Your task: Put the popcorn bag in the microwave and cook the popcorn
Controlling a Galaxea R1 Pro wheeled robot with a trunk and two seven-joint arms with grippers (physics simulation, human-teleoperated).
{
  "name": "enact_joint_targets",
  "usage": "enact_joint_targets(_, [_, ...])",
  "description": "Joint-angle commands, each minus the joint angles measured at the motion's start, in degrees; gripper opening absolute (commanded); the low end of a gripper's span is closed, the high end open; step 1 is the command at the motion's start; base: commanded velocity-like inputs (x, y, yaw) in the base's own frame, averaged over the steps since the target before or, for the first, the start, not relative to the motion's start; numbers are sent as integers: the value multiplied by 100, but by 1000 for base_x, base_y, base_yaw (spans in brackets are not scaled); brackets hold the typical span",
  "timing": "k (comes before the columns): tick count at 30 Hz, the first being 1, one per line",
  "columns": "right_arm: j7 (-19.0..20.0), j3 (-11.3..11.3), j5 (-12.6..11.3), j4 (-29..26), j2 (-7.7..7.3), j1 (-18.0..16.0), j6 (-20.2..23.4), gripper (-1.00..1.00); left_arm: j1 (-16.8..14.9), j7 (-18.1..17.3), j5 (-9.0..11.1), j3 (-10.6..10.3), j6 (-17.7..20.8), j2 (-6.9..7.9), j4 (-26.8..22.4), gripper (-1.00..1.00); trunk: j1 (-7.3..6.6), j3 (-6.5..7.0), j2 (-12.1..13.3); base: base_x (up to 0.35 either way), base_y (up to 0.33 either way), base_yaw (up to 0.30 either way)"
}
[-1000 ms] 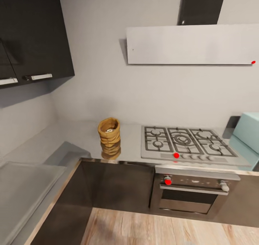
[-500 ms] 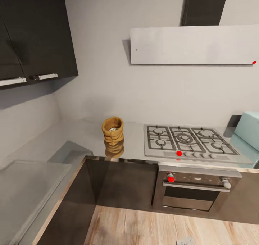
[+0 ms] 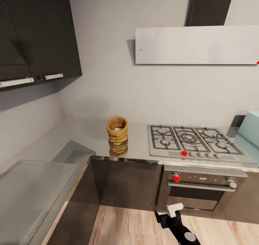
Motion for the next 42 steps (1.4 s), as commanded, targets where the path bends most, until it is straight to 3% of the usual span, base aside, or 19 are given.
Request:
enact_joint_targets(1, [15,30,60,-87,12,-2,0,100,-5,3,6,18,-19,-4,4,100,3,-13,-12,0,0,0])
enact_joint_targets(2, [16,378,56,-576,22,7,93,100,-5,3,4,18,-19,-11,4,100,3,-13,-12,0,0,0])
enact_joint_targets(4, [17,431,53,-799,19,8,274,100,-5,3,6,18,-19,-13,4,100,3,-13,-12,0,0,0])
enact_joint_targets(7, [30,499,52,-1707,21,7,985,100,-5,3,5,18,-19,-14,4,100,3,-13,-12,0,0,0])
enact_joint_targets(9, [33,655,42,-2881,25,-14,2031,100,-5,3,4,18,-19,-14,2,100,3,-13,-12,0,0,0])
enact_joint_targets(11, [29,722,21,-3455,35,-76,2640,100,-5,3,1,18,-19,-11,3,100,3,-13,-12,0,0,0])
enact_joint_targets(13, [22,787,3,-3924,90,-348,3316,100,-6,3,-1,14,-19,-13,4,100,3,-13,-12,0,0,0])
enact_joint_targets(15, [17,815,6,-4023,263,-931,3981,100,-5,3,-8,11,-19,-18,4,100,3,-13,-12,0,0,0])
enact_joint_targets(16, [14,820,7,-3990,327,-1195,4238,100,-5,3,-17,7,-19,-20,3,100,3,-13,-12,0,0,0])
enact_joint_targets(17, [7,825,7,-3853,450,-1742,4676,100,-5,3,-29,3,-19,-22,3,100,3,-13,-12,0,0,0])
enact_joint_targets(19, [-7,828,12,-3606,619,-2332,5018,100,-5,3,-37,2,-19,-22,2,100,3,-13,-12,0,0,0])
enact_joint_targets(22, [-22,823,-3,-2556,811,-3610,5415,100,-5,3,-44,1,-19,-23,3,100,3,-13,-12,0,0,0])
enact_joint_targets(25, [-20,808,-44,-1213,829,-4653,5527,100,-5,3,-45,1,-19,-23,4,100,3,-13,-12,0,0,0])
enact_joint_targets(27, [-21,798,-195,-542,829,-5064,5548,100,-5,3,-44,1,-19,-23,4,100,3,-13,-12,0,0,0])
enact_joint_targets(31, [-17,779,-342,-312,829,-5141,5645,100,-8,3,-17,8,-19,-23,4,100,3,-13,-12,0,0,0])
enact_joint_targets(42, [-18,776,-366,-267,829,-5061,5834,100,-5,3,-27,9,-19,-14,4,100,3,-13,-12,155,0,0])
